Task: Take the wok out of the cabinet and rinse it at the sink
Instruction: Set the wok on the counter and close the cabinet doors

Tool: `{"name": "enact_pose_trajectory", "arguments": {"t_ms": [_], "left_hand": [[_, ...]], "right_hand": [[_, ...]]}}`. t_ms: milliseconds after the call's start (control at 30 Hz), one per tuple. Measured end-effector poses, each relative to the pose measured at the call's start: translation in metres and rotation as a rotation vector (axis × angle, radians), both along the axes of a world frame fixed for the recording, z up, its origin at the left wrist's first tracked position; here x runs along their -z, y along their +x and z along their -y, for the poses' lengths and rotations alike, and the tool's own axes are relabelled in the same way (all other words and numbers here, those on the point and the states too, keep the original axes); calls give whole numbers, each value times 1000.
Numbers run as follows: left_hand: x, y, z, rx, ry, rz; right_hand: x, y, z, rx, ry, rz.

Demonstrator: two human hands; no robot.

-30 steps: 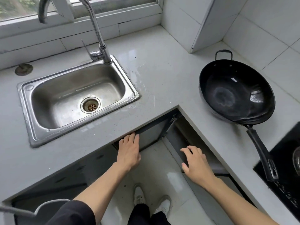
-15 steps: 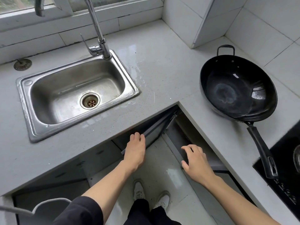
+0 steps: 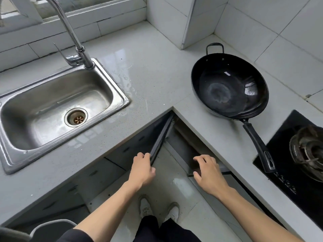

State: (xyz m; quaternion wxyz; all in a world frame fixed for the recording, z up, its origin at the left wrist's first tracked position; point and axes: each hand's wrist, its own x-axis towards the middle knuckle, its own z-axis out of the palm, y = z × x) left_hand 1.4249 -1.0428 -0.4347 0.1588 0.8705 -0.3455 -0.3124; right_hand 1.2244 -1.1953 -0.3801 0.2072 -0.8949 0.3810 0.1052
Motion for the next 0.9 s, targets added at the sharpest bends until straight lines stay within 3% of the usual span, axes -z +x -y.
{"name": "enact_pose_trajectory", "arguments": {"t_ms": [133, 300, 433, 600, 900], "left_hand": [[-1, -5, 16, -165, -86, -315], [1, -33, 33, -600, -173, -987], [-5, -68, 65, -701, -206, -1236], [-4, -98, 96, -812, -212, -1340], [4, -109, 119, -900, -194, -1344]], "right_hand": [[-1, -20, 2, 67, -5, 9], [0, -48, 2, 141, 16, 21], [3, -65, 17, 171, 29, 23], [5, -85, 38, 195, 16, 62], [19, -121, 57, 179, -66, 56]]}}
